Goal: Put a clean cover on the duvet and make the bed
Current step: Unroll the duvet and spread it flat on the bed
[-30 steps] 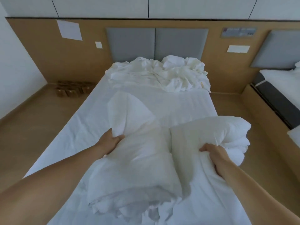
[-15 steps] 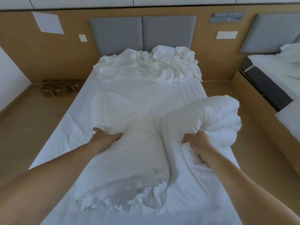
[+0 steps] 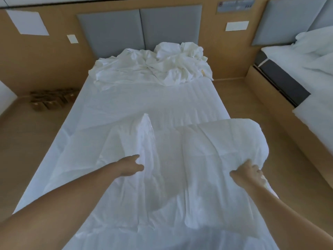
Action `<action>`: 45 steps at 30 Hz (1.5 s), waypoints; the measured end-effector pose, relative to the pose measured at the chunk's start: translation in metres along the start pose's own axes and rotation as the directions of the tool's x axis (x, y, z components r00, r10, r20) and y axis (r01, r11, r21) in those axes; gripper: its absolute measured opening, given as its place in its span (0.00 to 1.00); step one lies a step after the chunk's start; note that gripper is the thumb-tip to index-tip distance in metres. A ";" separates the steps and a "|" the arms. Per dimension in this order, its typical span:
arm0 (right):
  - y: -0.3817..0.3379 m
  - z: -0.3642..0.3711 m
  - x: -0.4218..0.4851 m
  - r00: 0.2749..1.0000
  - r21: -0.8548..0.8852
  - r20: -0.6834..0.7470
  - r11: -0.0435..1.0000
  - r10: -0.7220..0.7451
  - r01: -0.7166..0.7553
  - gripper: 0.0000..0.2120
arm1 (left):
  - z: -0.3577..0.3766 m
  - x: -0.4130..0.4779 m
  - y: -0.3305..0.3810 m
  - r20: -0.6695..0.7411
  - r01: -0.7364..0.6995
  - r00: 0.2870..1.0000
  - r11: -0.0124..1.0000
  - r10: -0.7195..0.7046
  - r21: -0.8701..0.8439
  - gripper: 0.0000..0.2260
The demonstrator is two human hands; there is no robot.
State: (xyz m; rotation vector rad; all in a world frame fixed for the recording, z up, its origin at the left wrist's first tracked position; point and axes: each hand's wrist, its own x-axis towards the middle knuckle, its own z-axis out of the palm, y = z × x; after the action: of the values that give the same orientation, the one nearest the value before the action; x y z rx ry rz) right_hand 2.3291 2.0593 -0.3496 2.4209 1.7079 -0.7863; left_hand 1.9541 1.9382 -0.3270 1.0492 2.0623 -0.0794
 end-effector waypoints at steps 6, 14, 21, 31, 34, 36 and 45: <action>-0.040 0.050 -0.024 0.877 -0.042 0.289 0.910 -0.383 0.412 0.38 | 0.031 -0.001 0.008 -0.049 -0.086 0.994 0.985 0.094 0.151 0.37; -0.120 0.131 -0.081 0.702 0.387 0.531 0.873 -0.474 0.297 0.51 | 0.032 -0.024 -0.089 -0.218 0.063 0.974 0.998 -0.056 0.024 0.47; -0.148 0.201 -0.120 0.736 0.533 0.601 0.842 -0.313 -0.077 0.61 | 0.033 -0.046 -0.166 -0.168 0.158 0.972 0.986 -0.165 -0.052 0.51; -0.270 0.170 -0.229 0.685 0.637 0.516 0.765 -0.514 0.095 0.19 | -0.037 -0.066 -0.254 -0.150 -0.187 0.980 0.845 0.128 -0.501 0.49; -0.330 0.166 -0.296 0.589 0.689 0.480 0.695 -0.650 0.205 0.15 | -0.080 -0.087 -0.298 -0.216 -0.258 0.965 0.662 0.146 -0.703 0.49; -0.369 0.169 -0.346 0.497 0.717 0.474 0.647 -0.726 0.260 0.14 | -0.110 -0.108 -0.333 -0.282 -0.311 0.949 0.562 0.141 -0.766 0.46; -0.470 0.242 -0.486 0.322 0.659 0.467 0.567 -0.823 0.494 0.16 | -0.155 -0.174 -0.453 -0.484 -0.296 0.862 0.623 -0.154 -0.724 0.52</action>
State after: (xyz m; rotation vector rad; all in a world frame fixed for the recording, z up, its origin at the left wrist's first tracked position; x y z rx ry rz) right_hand 1.6984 1.7353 -0.2358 0.9253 2.2196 -2.0596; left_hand 1.5961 1.5880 -0.2315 0.5960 2.1195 1.1857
